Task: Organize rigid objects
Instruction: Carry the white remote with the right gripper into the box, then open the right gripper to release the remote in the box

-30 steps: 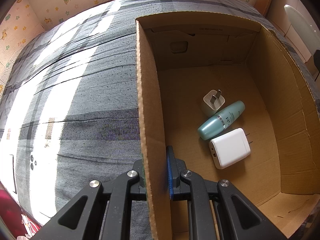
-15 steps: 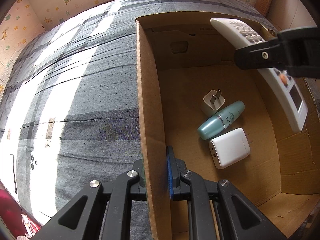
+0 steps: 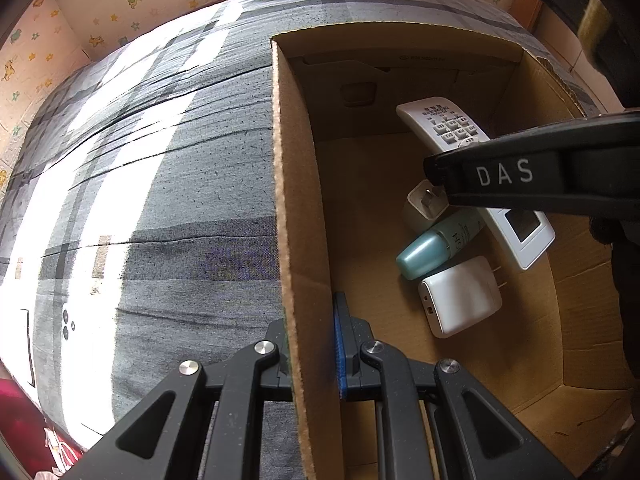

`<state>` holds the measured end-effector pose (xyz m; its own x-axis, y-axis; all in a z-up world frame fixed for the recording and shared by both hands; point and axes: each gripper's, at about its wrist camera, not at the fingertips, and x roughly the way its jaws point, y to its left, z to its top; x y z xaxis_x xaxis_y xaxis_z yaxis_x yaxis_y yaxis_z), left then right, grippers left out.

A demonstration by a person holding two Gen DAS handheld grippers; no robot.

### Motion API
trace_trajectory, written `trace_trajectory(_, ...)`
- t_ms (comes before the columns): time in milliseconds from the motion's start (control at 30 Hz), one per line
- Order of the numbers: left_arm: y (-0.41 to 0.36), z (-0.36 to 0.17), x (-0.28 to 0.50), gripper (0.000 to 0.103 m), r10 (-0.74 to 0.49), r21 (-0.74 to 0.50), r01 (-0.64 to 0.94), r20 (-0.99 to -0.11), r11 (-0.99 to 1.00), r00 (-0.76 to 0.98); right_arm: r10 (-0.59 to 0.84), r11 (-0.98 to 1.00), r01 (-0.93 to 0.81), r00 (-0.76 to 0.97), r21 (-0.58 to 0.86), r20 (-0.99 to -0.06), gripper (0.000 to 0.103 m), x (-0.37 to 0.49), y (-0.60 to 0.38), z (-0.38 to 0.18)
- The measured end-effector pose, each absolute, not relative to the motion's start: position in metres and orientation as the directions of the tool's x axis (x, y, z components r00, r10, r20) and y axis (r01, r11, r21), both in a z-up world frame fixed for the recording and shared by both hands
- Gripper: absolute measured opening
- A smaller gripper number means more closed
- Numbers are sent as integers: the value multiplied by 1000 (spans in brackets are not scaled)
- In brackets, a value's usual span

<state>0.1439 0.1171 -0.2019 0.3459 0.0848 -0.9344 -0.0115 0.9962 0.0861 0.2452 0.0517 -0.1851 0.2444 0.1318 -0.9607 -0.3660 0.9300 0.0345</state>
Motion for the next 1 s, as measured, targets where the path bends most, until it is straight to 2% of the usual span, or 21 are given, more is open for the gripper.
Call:
trace_trajectory(567,117,-202,144,13,91,94,-8,-935,996,344,143,934,-353,232,53,-962,51,251,46,-193)
trace_trajectory(600,117,-203,145,13,92,94,-8,-935,995,343,144,934,-354,235,53,-961,58,250,45,-191)
trace_trajectory(633,117,-203,145,13,91,94,-9,-935,996,342,144,935,-352,242,52,-959,59,250,44,-190)
trace_trajectory(1000,115,-203,145,13,93,96,-9,-936,995,340,172,936,-347,297,61,-939,60,243,38,-166)
